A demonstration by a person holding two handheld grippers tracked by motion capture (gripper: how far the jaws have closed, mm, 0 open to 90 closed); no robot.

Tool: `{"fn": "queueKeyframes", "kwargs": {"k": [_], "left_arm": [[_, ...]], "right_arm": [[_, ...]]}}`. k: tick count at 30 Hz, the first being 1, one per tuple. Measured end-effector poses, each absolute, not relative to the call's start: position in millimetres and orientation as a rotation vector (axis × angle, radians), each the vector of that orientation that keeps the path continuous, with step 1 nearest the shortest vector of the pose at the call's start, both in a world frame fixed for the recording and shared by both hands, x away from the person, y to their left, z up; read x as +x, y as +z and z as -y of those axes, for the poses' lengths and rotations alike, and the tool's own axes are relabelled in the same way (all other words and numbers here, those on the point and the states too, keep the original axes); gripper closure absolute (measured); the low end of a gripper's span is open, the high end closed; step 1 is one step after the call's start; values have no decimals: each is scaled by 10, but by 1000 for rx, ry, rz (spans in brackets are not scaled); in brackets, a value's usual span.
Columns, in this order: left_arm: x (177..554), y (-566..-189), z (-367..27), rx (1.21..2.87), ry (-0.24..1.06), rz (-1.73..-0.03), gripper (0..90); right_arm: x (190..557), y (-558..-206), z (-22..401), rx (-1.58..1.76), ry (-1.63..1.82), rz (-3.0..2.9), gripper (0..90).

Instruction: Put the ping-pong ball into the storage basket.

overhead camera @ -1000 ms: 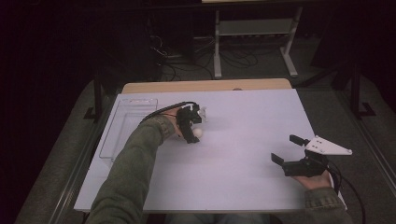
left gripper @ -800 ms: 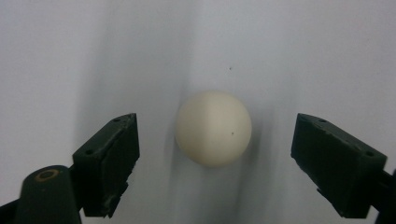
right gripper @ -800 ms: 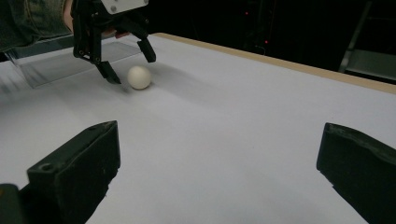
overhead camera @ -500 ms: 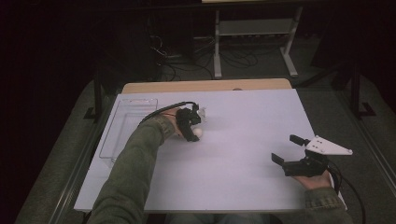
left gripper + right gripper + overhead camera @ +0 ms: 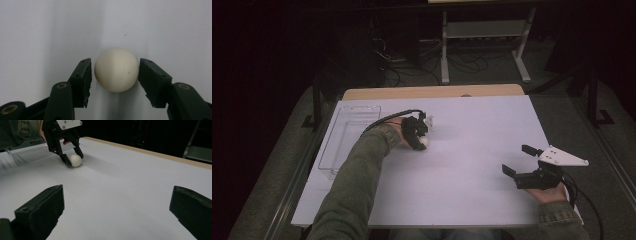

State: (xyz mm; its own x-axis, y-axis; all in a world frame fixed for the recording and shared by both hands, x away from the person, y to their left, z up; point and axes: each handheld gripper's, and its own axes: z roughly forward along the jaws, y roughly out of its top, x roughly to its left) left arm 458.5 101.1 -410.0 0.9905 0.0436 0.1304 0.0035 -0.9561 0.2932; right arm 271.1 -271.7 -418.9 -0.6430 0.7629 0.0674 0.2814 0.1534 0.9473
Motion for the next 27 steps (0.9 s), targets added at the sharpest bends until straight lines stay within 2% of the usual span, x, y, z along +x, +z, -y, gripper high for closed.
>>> {"fn": "queueKeyframes", "kwargs": {"k": [3,27], "left_arm": [[4592,-4101,-1024,2838,199,-40,496],[4578,-3954,-1096,2807,131,-60,508]], "right_arm": [[2711,-4188,2719,993,1498,-2005,0],[2702,-4183,2701,978,1487,-2012,0]]}}
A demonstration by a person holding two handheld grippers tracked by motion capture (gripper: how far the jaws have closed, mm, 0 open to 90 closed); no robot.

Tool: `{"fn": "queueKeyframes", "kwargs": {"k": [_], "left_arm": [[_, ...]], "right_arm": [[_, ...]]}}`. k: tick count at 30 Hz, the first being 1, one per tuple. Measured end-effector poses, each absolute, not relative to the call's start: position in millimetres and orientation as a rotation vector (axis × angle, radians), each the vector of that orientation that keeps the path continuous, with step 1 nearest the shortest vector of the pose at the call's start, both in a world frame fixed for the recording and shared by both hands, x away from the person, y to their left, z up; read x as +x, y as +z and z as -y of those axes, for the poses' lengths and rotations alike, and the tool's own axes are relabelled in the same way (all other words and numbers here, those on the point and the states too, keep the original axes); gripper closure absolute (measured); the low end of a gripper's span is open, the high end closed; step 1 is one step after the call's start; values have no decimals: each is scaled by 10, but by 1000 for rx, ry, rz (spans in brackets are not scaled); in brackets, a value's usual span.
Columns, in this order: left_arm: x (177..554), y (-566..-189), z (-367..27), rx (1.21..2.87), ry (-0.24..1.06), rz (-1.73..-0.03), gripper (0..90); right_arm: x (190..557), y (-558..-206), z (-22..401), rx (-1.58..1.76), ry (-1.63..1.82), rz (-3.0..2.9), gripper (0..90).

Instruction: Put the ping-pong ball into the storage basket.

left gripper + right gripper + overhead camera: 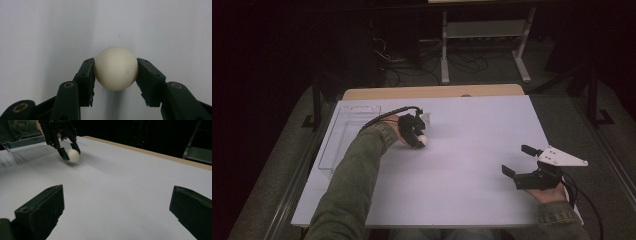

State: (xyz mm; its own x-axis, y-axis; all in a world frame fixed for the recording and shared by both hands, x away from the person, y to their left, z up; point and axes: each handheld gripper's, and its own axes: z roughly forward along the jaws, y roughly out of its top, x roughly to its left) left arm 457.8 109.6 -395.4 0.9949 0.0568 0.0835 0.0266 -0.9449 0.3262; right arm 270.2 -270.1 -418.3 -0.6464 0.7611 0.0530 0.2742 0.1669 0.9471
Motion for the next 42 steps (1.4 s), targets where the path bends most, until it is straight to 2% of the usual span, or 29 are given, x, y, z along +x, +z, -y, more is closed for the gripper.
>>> {"fn": "queueKeyframes", "kwargs": {"k": [12,42], "left_arm": [[4542,-3710,-1122,2764,156,-64,508],[4292,-3130,-1131,2844,227,10,509]], "right_arm": [[2702,-4178,2701,980,1488,-2007,0],[2700,-4164,2690,991,1491,-1998,0]]}}
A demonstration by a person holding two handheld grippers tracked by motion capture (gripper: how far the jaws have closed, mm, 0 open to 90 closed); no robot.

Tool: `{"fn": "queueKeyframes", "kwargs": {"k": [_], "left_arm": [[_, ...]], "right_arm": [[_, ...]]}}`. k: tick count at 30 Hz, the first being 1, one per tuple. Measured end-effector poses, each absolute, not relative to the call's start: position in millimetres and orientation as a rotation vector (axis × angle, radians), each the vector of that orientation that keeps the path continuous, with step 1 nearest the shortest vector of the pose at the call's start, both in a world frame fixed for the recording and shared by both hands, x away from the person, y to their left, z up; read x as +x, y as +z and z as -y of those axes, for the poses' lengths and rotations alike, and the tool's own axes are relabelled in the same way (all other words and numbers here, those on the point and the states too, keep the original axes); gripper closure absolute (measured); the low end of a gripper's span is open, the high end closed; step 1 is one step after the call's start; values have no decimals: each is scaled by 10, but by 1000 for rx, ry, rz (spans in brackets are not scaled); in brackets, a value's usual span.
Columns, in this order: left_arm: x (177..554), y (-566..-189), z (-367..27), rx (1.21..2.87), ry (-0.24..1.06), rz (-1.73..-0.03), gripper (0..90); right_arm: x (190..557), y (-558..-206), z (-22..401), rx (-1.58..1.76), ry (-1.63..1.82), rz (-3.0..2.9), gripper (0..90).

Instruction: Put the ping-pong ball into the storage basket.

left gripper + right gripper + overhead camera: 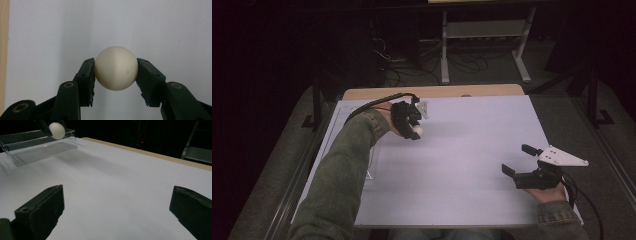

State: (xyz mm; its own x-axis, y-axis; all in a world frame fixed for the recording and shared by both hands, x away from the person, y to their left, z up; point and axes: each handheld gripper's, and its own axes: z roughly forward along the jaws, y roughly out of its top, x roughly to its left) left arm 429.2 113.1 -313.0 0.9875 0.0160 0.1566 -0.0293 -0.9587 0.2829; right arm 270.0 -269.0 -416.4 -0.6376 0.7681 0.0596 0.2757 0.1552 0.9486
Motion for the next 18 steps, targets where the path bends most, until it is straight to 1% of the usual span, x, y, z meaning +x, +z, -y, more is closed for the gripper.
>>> {"fn": "queueKeyframes", "kwargs": {"k": [18], "left_arm": [[4146,-2698,-1252,2868,281,17,509]], "right_arm": [[2703,-4162,2677,997,1493,-1998,0]]}}
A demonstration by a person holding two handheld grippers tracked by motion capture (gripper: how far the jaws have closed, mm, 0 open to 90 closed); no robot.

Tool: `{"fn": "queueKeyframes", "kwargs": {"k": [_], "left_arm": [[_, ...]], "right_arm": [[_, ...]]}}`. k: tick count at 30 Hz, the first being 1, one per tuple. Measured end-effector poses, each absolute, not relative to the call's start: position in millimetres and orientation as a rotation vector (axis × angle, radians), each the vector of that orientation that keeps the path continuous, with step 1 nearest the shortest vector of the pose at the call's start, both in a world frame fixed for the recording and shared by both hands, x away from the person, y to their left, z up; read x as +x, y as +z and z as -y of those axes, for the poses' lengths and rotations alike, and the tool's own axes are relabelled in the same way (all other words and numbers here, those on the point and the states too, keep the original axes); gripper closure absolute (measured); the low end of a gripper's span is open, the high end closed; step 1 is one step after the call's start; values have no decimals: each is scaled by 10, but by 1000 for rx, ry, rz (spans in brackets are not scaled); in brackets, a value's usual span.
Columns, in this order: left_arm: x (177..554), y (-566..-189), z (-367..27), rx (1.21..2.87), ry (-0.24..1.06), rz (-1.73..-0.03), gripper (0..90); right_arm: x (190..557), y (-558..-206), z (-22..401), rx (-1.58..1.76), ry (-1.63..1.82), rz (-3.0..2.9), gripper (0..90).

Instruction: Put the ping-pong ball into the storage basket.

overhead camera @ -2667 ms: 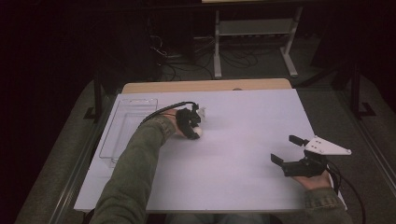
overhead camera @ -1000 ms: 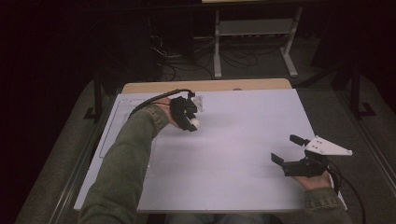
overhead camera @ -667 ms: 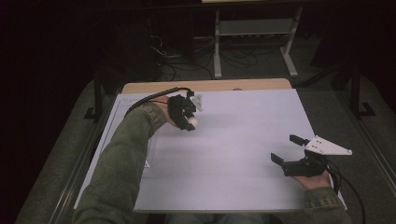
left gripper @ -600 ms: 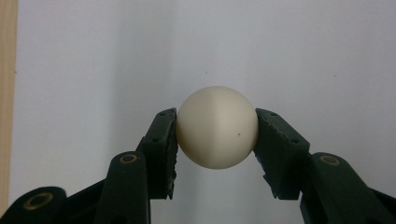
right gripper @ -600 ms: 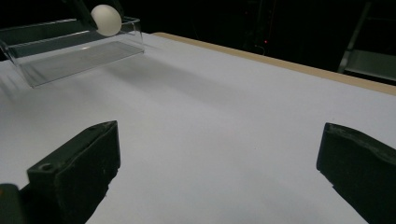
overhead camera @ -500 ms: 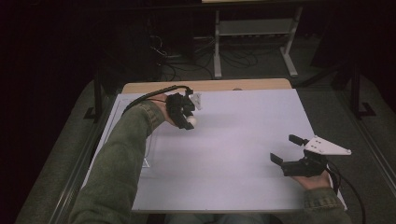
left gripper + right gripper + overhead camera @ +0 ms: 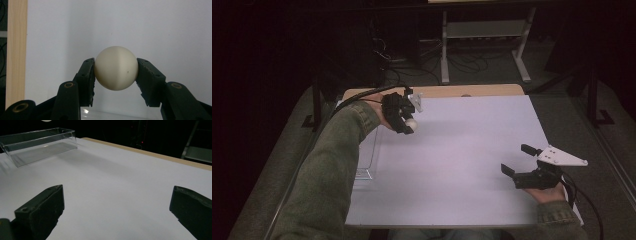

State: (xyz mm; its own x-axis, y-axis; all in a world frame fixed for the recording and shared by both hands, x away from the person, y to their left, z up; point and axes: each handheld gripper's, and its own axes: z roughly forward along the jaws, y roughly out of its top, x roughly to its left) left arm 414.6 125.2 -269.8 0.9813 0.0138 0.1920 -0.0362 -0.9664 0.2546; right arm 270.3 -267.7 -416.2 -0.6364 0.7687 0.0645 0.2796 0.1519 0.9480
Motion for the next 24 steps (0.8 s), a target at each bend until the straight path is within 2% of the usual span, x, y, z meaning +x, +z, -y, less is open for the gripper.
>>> {"fn": "queueKeyframes", "kwargs": {"k": [24], "left_arm": [[3971,-2413,-1527,2892,286,-4,509]], "right_arm": [[2707,-4169,2664,1004,1492,-2007,0]]}}
